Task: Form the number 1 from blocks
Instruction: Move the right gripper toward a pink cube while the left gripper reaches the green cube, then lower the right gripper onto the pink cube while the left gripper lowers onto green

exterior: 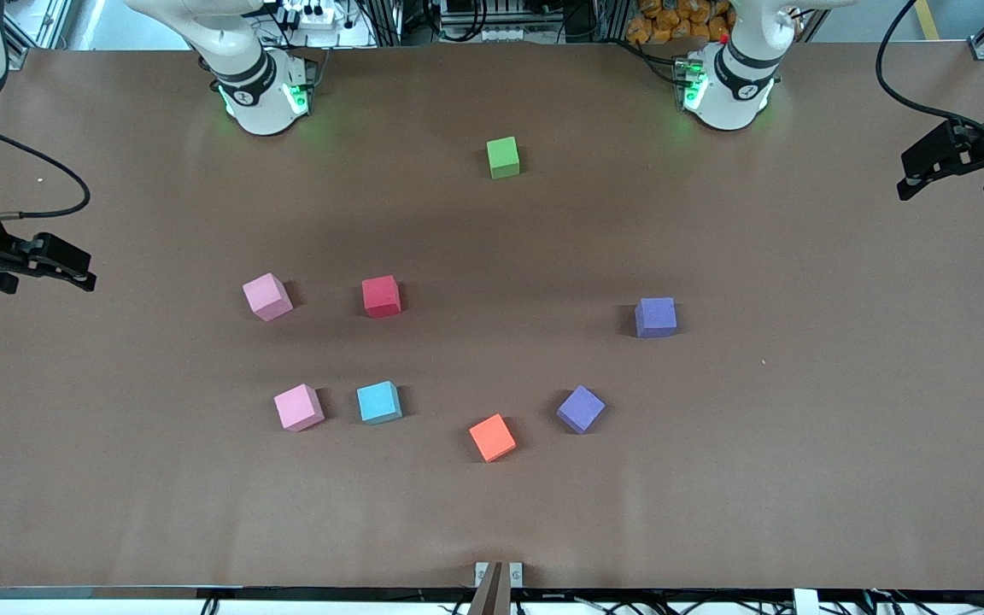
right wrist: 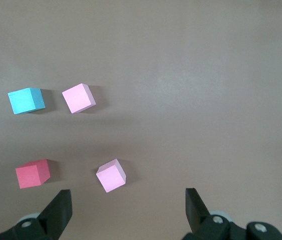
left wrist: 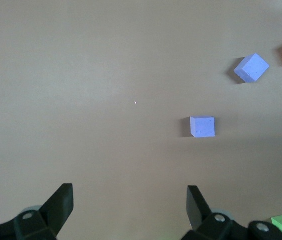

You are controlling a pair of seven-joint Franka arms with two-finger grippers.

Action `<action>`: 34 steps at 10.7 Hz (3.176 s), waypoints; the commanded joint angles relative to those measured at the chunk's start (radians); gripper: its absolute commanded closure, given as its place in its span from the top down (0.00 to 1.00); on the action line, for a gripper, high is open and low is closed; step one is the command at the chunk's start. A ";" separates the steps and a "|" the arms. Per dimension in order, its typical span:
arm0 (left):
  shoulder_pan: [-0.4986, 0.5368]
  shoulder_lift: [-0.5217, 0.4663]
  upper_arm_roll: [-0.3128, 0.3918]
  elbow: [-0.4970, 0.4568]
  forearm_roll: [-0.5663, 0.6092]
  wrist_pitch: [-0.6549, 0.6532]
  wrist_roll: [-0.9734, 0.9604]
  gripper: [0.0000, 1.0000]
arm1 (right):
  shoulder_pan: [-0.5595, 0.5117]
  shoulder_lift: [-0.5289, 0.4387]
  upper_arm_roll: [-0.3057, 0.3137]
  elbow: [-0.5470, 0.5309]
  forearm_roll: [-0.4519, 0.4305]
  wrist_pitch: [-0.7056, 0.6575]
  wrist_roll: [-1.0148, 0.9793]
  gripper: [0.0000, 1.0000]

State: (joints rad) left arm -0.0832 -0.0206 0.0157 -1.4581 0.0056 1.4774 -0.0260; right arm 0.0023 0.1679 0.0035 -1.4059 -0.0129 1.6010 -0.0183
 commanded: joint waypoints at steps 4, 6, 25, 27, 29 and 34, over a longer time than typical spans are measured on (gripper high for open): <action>-0.020 0.016 0.010 -0.004 0.004 -0.012 0.008 1.00 | -0.008 0.001 0.009 0.008 -0.004 -0.010 -0.012 1.00; -0.032 0.021 0.000 -0.008 -0.007 -0.012 0.006 1.00 | -0.010 0.001 0.009 0.008 -0.002 -0.010 -0.012 1.00; -0.573 0.313 -0.415 -0.470 -0.136 0.601 -0.865 1.00 | 0.154 0.448 0.010 -0.084 0.061 0.569 -0.160 1.00; -0.602 0.330 -0.418 -0.555 -0.136 0.706 -0.909 1.00 | 0.168 0.485 0.010 -0.085 0.059 0.588 -0.176 1.00; -0.604 0.356 -0.447 -0.631 -0.142 0.822 -0.960 1.00 | 0.174 0.495 0.010 -0.085 0.064 0.593 -0.216 1.00; -0.606 0.427 -0.468 -0.643 -0.145 0.851 -1.121 1.00 | 0.199 0.531 0.010 -0.093 0.079 0.611 -0.206 1.00</action>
State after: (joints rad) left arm -0.6871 0.3929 -0.4437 -2.0999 -0.1197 2.3143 -1.0992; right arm 0.1931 0.6725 0.0162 -1.5121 0.0508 2.1998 -0.2168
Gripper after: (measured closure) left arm 0.000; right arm 0.000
